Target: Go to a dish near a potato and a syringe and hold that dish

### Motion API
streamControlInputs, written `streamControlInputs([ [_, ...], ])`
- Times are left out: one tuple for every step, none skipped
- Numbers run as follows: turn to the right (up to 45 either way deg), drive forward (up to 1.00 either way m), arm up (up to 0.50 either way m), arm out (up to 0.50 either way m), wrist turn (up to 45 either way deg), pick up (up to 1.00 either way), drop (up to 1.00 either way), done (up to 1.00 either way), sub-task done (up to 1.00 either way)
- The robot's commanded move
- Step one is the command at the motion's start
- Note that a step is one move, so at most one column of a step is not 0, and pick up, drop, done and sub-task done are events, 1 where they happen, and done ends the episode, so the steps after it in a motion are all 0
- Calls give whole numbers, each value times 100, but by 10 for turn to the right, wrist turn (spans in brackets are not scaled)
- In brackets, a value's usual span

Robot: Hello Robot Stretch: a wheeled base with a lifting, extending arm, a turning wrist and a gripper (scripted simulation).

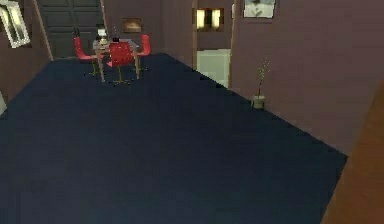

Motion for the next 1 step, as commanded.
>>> streamControlInputs([
  [-30,0,0,0,0,0,0,0,0],
])
